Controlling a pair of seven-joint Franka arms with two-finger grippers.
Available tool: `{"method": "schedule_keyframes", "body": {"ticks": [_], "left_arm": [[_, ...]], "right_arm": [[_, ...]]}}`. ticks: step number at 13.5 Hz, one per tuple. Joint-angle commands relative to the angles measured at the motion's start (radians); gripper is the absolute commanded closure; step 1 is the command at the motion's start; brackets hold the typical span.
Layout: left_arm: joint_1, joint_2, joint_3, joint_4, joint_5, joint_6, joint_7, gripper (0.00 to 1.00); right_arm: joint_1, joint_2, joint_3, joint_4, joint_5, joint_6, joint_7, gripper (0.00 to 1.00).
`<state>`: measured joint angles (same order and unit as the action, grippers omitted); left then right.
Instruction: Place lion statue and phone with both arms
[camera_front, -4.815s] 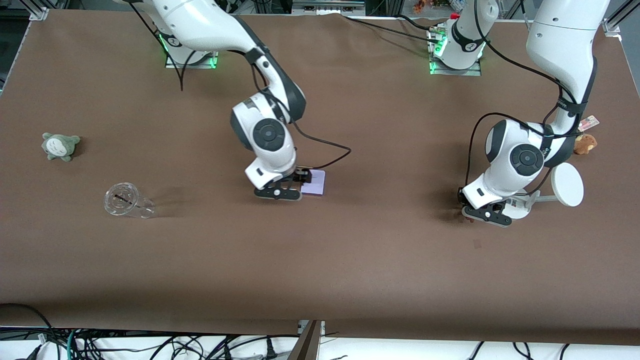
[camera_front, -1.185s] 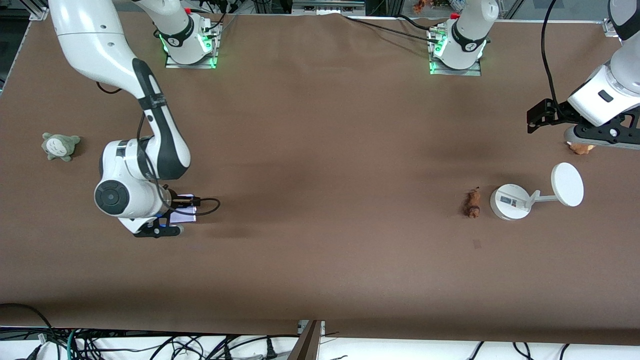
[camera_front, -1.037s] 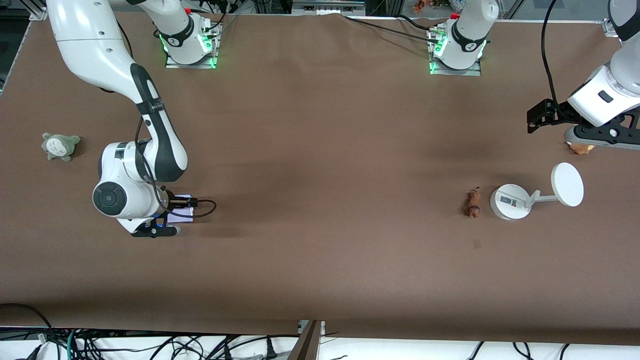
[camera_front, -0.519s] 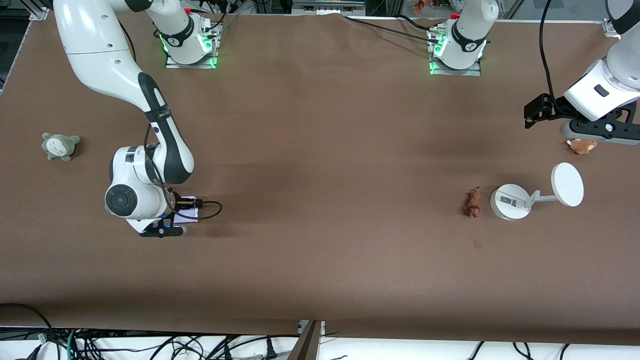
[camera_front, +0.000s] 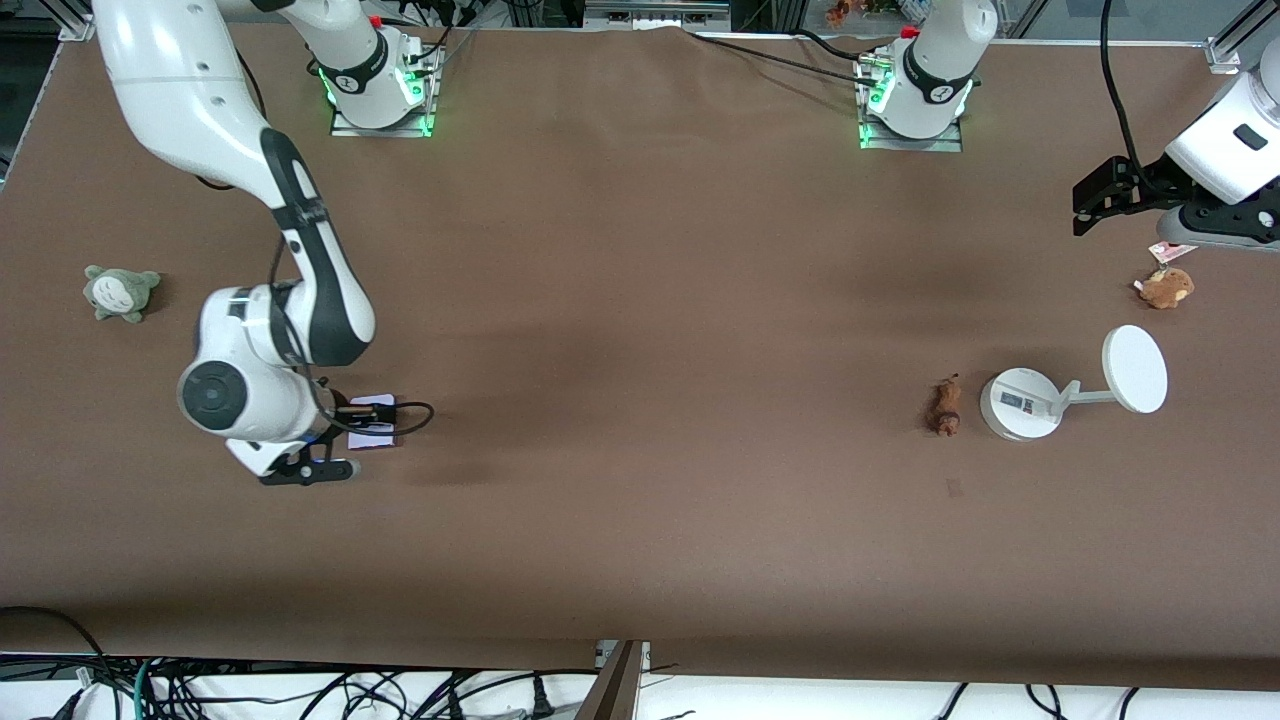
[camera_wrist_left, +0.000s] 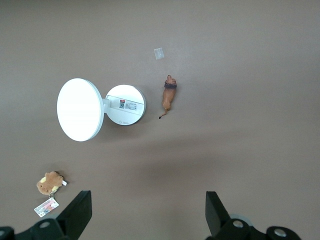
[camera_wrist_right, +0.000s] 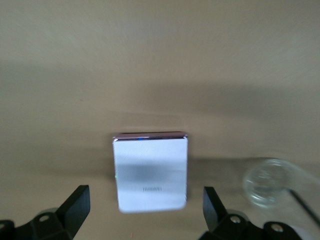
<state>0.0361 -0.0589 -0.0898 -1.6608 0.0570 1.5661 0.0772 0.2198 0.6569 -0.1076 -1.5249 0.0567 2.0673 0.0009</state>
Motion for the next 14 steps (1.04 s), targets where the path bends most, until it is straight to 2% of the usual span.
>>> {"method": "schedule_keyframes", "body": {"ticks": [1, 4, 7, 10, 12, 14], "left_arm": [[0.002, 0.007, -0.025, 0.013, -0.025, -0.011, -0.054, 0.00], [0.002, 0.025, -0.045, -0.003, -0.023, -0.011, -0.074, 0.00], [0.002, 0.054, -0.087, 0.004, -0.011, -0.008, -0.077, 0.00], [0.004, 0.067, -0.087, 0.009, -0.011, 0.003, -0.077, 0.00], [0.005, 0.067, -0.087, 0.013, -0.014, 0.009, -0.077, 0.00], [0.005, 0.071, -0.087, 0.007, -0.016, 0.018, -0.077, 0.00]], "right_arm": [[-0.014, -0.095, -0.029, 0.081, -0.005, -0.157, -0.085, 0.00], [-0.014, -0.193, -0.102, 0.137, 0.006, -0.335, -0.153, 0.00], [-0.014, -0.290, -0.141, 0.137, 0.008, -0.398, -0.144, 0.00], [-0.013, -0.379, -0.107, 0.120, -0.026, -0.431, -0.144, 0.00], [-0.028, -0.457, -0.083, 0.094, -0.081, -0.435, -0.148, 0.00], [-0.065, -0.535, -0.057, 0.039, -0.077, -0.444, -0.154, 0.00]]}}
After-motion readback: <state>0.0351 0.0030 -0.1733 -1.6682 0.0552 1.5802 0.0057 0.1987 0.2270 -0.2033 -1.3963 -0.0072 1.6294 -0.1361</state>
